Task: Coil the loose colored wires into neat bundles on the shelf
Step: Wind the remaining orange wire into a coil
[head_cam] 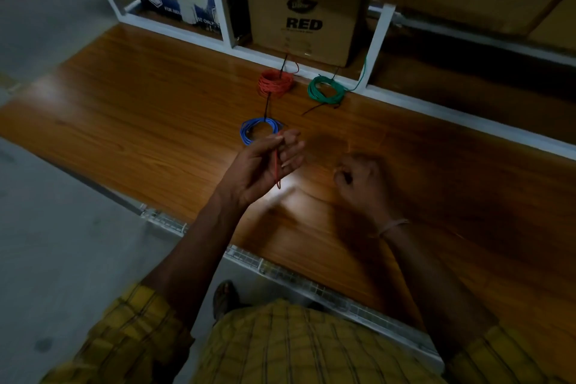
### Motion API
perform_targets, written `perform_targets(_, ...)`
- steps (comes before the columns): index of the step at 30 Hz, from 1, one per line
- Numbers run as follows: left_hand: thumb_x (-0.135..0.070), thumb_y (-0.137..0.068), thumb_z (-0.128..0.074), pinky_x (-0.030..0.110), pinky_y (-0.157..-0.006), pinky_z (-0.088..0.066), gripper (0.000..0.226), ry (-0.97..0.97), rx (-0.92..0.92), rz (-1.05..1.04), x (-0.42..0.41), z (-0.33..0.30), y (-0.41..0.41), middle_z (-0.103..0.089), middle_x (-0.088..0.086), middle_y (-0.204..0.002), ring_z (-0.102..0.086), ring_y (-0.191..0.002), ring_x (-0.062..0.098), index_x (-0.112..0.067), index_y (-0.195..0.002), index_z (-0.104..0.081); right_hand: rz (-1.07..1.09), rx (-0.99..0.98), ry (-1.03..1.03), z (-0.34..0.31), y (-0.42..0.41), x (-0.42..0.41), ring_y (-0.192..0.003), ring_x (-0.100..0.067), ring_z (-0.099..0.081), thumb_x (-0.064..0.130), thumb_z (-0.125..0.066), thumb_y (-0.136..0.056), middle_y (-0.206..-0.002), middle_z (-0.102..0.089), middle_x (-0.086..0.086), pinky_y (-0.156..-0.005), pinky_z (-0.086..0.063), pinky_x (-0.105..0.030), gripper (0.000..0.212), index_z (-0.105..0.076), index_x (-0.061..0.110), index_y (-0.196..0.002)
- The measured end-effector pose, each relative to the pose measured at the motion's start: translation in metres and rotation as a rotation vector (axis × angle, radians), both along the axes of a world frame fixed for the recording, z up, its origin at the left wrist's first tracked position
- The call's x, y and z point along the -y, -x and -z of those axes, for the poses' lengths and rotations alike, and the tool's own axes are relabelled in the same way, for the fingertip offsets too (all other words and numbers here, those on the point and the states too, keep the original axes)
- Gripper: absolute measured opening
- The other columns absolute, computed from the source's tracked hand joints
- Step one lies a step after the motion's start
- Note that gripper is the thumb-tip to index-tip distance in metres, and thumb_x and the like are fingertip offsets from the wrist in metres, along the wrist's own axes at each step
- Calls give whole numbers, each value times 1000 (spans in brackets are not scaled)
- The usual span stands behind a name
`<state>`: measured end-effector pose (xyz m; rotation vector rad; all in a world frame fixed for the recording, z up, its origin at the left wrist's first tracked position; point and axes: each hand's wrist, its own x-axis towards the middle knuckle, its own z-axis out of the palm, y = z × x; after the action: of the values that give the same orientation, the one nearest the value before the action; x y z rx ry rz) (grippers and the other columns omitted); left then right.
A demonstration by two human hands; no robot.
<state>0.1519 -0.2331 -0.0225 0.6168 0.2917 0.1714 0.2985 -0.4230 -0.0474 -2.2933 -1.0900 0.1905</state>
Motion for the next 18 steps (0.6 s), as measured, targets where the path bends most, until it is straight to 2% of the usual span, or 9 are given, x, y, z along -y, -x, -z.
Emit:
perform_targets(2,-12,-110,-41,38,-99,-58,32,8,30,-29,-4,-1,-4,-77,7,-105,-75,-105,17,2,-135,-52,-25,131,58,-2,4,3,-81,-35,-65,24,-63,-85,-87,-70,-13,-69,-46,-33,19,-71,11,-97)
perform_targets(4,-14,-112,-41,36,-100,-58,31,8,42,-67,-4,-5,-10,-78,10,-111,-75,-108,17,3,-132,-57,-50,343,211,-4,6,10,-93,-32,-59,36,-62,-85,-95,-68,-7,-80,-42,-40,22,-72,20,-96)
perform_targets(8,-22,-114,-41,30,-89,-60,28,-170,-27,-128,1,-13,-26,-77,2,-92,-76,-89,12,-5,-115,-63,-144,494,297,-13,17,22,-104,-26,-44,39,-48,-89,-105,-57,-1,-83,-33,-41,27,-72,30,-95)
perform_targets(10,-31,-113,-44,31,-79,-58,32,-282,-111,-122,7,-17,-31,-71,-4,-80,-72,-76,10,-5,-118,-61,-191,505,261,-20,23,24,-103,-27,-44,45,-40,-87,-103,-57,-2,-80,-32,-41,37,-74,33,-95)
perform_targets(11,-35,-112,-47,31,-74,-57,37,-334,-158,-125,9,-17,-32,-66,-4,-74,-68,-69,10,-3,-124,-61,-209,507,222,-24,25,24,-100,-27,-45,45,-43,-88,-101,-58,-2,-78,-32,-41,35,-74,32,-95)
perform_targets(13,-39,-111,-48,28,-62,-52,48,-411,-227,-135,11,-19,-35,-54,-2,-65,-56,-56,10,1,-134,-60,-233,564,137,-27,25,26,-92,-26,-46,34,-60,-92,-91,-58,-1,-74,-31,-40,15,-74,31,-95)
perform_targets(14,-39,-112,-45,27,-59,-49,49,-398,-235,-126,11,-20,-37,-48,-2,-65,-49,-53,10,1,-137,-58,-243,594,81,-29,25,27,-88,-25,-47,28,-67,-92,-84,-58,0,-73,-32,-40,8,-74,31,-95)
perform_targets(16,-31,-115,-38,26,-61,-48,44,-287,-199,-70,13,-24,-42,-43,-3,-70,-39,-54,8,0,-141,-54,-268,604,-23,-34,24,29,-80,-23,-48,27,-65,-96,-75,-57,3,-71,-32,-39,8,-73,29,-94)
perform_targets(18,-15,-112,-36,25,-68,-53,34,-178,-134,-18,13,-29,-45,-47,-3,-76,-42,-57,6,0,-140,-48,-282,601,-75,-39,24,28,-77,-23,-49,30,-60,-98,-73,-57,3,-71,-31,-39,15,-74,27,-92)
